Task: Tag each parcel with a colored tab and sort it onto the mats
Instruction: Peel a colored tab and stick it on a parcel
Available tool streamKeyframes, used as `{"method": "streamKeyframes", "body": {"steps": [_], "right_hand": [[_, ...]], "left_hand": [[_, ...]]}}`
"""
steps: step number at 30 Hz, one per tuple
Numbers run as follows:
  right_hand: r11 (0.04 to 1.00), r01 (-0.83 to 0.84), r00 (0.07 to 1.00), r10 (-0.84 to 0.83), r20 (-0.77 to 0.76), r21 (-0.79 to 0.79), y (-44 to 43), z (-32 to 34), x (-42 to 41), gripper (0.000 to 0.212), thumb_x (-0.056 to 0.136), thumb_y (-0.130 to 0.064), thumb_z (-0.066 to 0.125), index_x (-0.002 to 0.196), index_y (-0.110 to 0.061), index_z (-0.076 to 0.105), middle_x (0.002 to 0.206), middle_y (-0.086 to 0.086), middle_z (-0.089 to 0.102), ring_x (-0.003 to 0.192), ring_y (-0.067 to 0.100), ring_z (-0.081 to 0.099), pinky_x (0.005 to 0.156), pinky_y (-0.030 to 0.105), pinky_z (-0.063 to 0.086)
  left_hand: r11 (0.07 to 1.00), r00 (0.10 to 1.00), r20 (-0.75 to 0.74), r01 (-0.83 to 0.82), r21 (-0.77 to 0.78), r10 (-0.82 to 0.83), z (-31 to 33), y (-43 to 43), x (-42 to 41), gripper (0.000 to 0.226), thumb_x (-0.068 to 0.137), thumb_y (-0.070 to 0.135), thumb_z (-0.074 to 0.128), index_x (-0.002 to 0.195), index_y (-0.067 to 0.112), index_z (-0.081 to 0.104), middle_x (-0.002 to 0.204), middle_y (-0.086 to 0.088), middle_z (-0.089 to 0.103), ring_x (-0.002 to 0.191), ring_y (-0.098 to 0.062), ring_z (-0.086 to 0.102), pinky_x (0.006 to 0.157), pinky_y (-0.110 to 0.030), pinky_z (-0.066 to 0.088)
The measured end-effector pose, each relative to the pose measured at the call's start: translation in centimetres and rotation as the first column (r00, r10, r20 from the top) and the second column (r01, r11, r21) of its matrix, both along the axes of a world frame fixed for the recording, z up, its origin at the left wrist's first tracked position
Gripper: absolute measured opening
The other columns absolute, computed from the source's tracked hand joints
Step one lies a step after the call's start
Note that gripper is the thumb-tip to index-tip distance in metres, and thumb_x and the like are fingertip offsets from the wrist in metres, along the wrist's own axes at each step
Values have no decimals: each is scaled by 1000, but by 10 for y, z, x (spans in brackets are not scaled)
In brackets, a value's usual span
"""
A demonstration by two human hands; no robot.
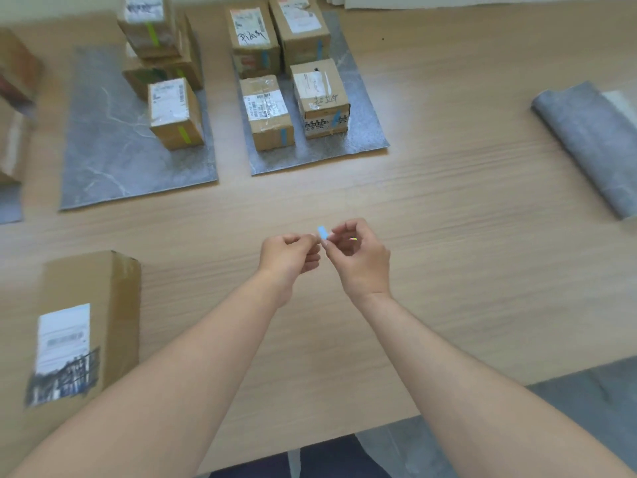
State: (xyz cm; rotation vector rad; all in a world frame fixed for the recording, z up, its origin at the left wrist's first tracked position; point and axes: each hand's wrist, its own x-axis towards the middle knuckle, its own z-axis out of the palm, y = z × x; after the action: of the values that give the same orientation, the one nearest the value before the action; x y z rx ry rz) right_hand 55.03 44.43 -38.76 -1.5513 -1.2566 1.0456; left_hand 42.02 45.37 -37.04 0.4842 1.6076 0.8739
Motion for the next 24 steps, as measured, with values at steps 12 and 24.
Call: {"method": "streamKeyframes", "body": {"steps": [12, 24], "right_hand": [[966, -224, 974, 224, 12, 132, -32, 52, -40, 25, 79, 5, 74, 97, -11, 66, 87, -1, 73, 81, 12, 71, 76, 24, 59], [945, -327, 942, 326, 77, 5, -66, 76, -119, 29, 96, -5, 54, 114, -19, 72, 107, -9, 73, 87, -1, 66, 69, 5, 44]], "left_hand": [[989, 998, -48, -36, 143, 43, 54, -41, -47, 12, 89, 8, 71, 79, 6, 66, 77, -8, 64, 66, -17, 61, 70, -29, 57], [962, 973, -186, -84, 259, 136, 91, -106, -130, 12, 93, 16, 70, 82, 13, 66, 81, -4, 59, 77, -20, 61, 83, -37, 58]]}}
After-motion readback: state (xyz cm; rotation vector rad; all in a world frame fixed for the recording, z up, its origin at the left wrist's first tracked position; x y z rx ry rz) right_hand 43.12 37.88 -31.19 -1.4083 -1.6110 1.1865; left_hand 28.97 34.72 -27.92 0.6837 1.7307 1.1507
